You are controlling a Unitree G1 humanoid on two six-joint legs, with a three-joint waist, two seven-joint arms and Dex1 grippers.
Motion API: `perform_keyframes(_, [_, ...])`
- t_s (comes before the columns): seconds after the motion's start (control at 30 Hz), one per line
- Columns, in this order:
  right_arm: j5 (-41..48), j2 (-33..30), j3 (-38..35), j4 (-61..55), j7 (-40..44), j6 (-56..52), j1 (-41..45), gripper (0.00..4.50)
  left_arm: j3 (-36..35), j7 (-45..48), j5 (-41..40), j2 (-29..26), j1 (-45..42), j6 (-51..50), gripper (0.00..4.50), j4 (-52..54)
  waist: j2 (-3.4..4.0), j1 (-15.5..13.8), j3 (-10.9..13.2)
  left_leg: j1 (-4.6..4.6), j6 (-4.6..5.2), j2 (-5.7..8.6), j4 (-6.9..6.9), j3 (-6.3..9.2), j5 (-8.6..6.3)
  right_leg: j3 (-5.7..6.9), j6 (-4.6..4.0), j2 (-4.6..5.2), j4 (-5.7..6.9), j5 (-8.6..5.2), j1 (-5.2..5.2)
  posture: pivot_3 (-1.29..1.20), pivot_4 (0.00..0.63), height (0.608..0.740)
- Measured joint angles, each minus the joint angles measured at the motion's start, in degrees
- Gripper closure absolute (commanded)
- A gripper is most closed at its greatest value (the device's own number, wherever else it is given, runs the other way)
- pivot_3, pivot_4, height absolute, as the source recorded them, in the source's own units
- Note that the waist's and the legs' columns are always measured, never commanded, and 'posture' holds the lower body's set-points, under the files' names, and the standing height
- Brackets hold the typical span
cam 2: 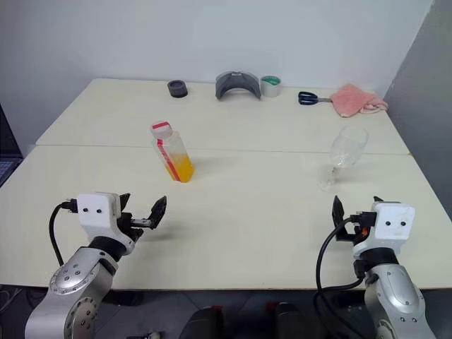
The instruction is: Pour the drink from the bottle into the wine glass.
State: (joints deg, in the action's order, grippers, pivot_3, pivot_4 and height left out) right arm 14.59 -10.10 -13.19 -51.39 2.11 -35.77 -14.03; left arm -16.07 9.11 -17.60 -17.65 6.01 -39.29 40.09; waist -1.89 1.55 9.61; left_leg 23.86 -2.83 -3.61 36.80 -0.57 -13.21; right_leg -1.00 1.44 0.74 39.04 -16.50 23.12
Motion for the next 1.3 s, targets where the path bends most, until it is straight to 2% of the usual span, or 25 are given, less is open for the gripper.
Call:
perform_keyframes(0.87, [-0.1,-1.4,0.1,0.4,1.0,0.4,0.1,0.0,0.0,-1.1,1.1,-0.2,-0.5,0.1,0.05,0.0,0.0,0.0,0.0,0.0,0.0,0.0,0.0,0.0,0.0,0.01,-0.01,0.0,0.0,0.01,0.0,0.0,0.15,0.74])
perform_keyframes(0.97, [-0.7,-4.9,1.9,1.5,2.9,0.4,2.5,0.0,-0.1,-1.5,1.4,-0.2,-2.8,0.6,0.05,-1.7,0.0,0.0,0.0,-0.03,0.0,0.01,0.02,-0.01,0.0,0.04,0.02,-0.02,0.01,0.02,-0.01,0.0,0.15,0.74])
perform_keyframes(1.07, [1.7,-5.6,3.1,2.1,5.4,-1.0,5.9,0.0,-0.2,-1.6,1.4,-0.2,-4.6,0.9,0.05,-3.9,0.0,0.0,0.0,-0.03,0.0,0.0,0.02,0.0,0.0,0.03,-0.02,-0.05,0.01,0.04,-0.01,0.0,0.15,0.74])
perform_keyframes(1.23, [13.0,-8.7,3.6,5.4,12.6,-6.2,20.7,0.0,1.8,-1.1,1.9,0.2,-12.5,3.6,0.05,-11.5,-0.03,0.0,0.0,-0.01,0.02,0.02,0.11,0.03,0.01,0.05,-0.03,-0.09,0.01,0.16,-0.05,0.0,0.15,0.74])
perform_keyframes(1.3, [17.0,-9.1,3.5,6.3,13.9,-8.0,24.0,0.0,1.9,-1.8,2.1,0.8,-15.0,4.4,0.05,-13.3,-0.03,0.0,0.0,0.03,0.02,0.02,0.1,0.02,0.01,0.04,-0.11,-0.09,-0.01,0.21,-0.05,0.0,0.15,0.74])
